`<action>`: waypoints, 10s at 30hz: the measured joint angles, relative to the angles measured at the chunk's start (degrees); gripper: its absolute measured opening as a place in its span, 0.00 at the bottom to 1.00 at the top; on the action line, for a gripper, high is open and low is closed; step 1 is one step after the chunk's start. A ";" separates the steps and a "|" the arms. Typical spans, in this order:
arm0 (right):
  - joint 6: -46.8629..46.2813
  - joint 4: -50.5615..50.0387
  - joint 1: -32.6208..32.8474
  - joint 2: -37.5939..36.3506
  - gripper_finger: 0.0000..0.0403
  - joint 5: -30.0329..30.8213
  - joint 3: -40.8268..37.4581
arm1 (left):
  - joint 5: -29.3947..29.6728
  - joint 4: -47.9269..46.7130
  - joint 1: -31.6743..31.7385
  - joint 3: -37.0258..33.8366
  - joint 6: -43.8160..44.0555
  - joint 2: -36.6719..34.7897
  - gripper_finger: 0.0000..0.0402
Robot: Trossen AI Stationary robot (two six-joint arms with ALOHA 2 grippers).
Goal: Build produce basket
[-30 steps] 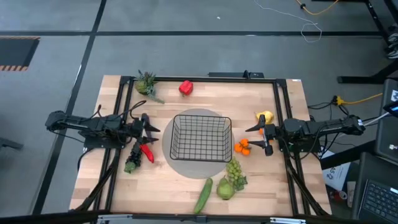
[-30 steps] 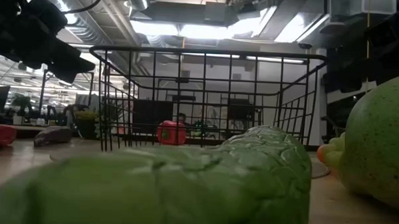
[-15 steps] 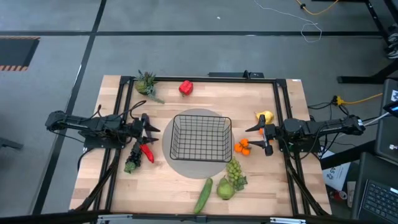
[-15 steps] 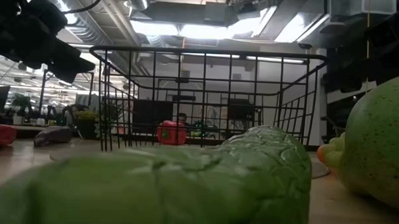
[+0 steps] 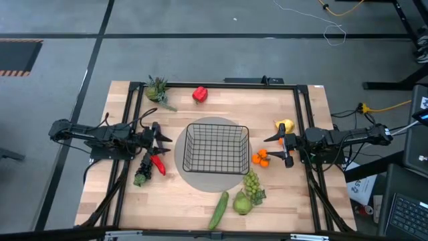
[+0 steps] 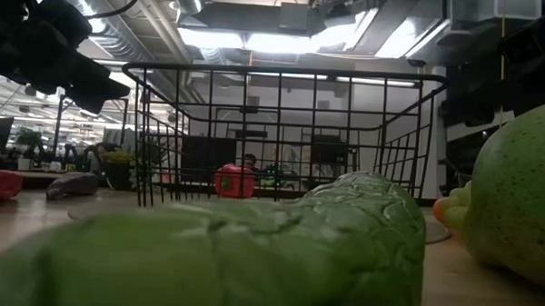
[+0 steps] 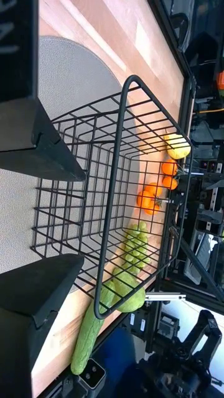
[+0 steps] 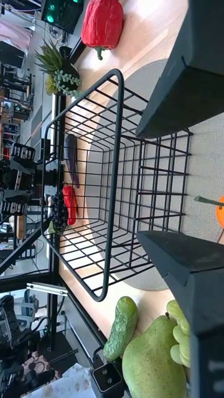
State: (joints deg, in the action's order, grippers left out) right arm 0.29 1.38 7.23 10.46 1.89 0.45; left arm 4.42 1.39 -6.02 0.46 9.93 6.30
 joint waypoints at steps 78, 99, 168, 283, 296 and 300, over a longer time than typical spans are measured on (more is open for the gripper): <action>-32.33 -86.98 -25.70 56.53 0.64 -0.50 51.65 | 1.69 24.41 0.00 -0.01 -31.04 -0.01 0.49; -8.05 -84.10 -45.04 54.13 0.64 -3.98 44.73 | 1.69 24.35 -0.02 -0.01 -17.39 0.00 0.49; -24.19 -74.09 -37.98 70.78 0.64 -9.00 43.23 | 2.11 24.79 0.00 -0.01 -27.95 -0.01 0.49; -1.47 -24.86 -12.65 72.45 0.07 -7.55 69.33 | 2.10 24.81 -0.01 -0.01 -23.79 -0.01 0.49; 6.46 -22.57 -9.38 72.43 0.08 -18.45 69.35 | 2.11 24.87 -0.01 -0.01 -26.18 0.00 0.49; 6.35 -21.56 -8.36 72.41 0.15 -18.49 69.35 | 2.11 24.85 -0.01 -0.01 -26.61 -0.01 0.49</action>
State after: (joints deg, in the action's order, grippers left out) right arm 6.63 -20.18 -1.13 82.87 -16.60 69.80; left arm 6.52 26.24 -6.03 0.45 -16.68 6.28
